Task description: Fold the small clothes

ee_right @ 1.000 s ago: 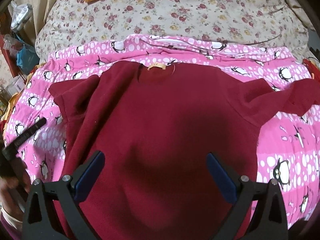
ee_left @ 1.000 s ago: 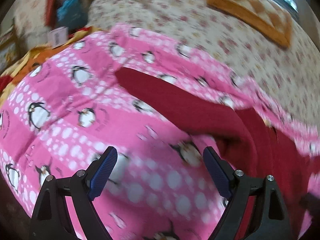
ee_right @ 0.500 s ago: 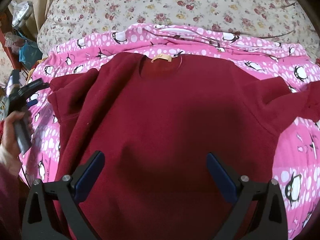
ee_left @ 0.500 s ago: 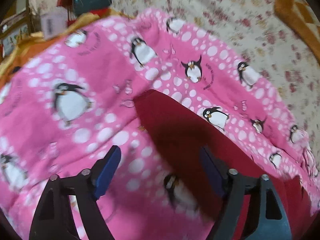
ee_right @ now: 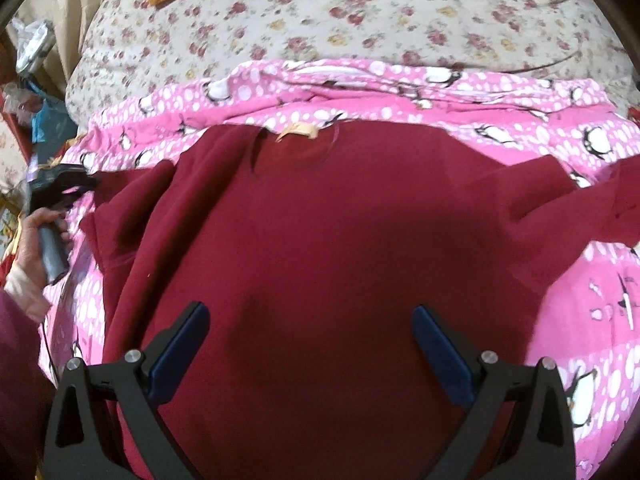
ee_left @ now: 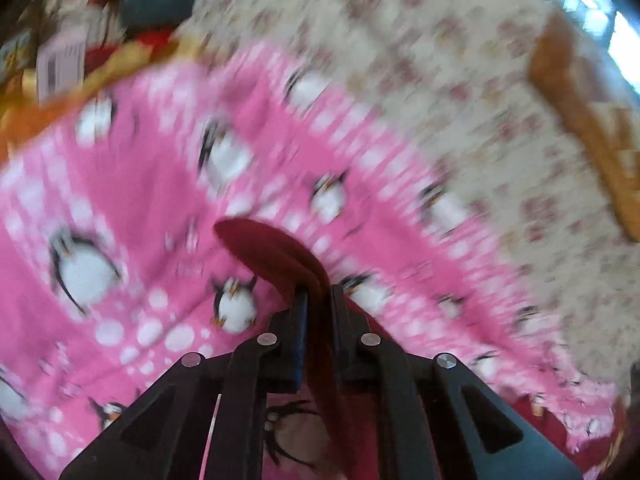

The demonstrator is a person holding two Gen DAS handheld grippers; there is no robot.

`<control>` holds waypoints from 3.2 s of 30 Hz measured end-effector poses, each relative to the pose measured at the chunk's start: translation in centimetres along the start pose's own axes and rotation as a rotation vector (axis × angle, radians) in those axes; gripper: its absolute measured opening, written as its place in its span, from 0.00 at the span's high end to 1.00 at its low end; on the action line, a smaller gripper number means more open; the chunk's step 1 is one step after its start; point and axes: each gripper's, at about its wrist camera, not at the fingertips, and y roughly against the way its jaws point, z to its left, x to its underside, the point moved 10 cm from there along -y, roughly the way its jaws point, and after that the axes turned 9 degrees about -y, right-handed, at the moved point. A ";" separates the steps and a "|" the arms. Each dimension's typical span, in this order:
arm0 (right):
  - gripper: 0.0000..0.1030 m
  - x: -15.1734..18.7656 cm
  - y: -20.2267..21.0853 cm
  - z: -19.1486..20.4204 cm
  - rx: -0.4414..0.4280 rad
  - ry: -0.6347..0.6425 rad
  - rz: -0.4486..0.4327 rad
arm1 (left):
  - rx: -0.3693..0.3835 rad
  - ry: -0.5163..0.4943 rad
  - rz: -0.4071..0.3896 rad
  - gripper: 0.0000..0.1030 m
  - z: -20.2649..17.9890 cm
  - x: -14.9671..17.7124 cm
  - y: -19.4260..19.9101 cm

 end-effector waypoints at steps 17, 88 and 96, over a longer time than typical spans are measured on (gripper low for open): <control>0.00 -3.1 5.1 -6.9 0.129 -0.108 -0.122 | 0.448 -0.396 -0.069 1.00 -24.7 0.1 18.0; 0.96 -10.5 2.2 -16.9 0.318 -0.051 -0.194 | 0.417 -0.268 0.293 0.69 -20.6 18.2 5.5; 0.96 -10.3 2.3 -15.4 0.228 -0.054 -0.169 | 0.429 -0.247 0.298 1.00 -19.7 16.9 4.5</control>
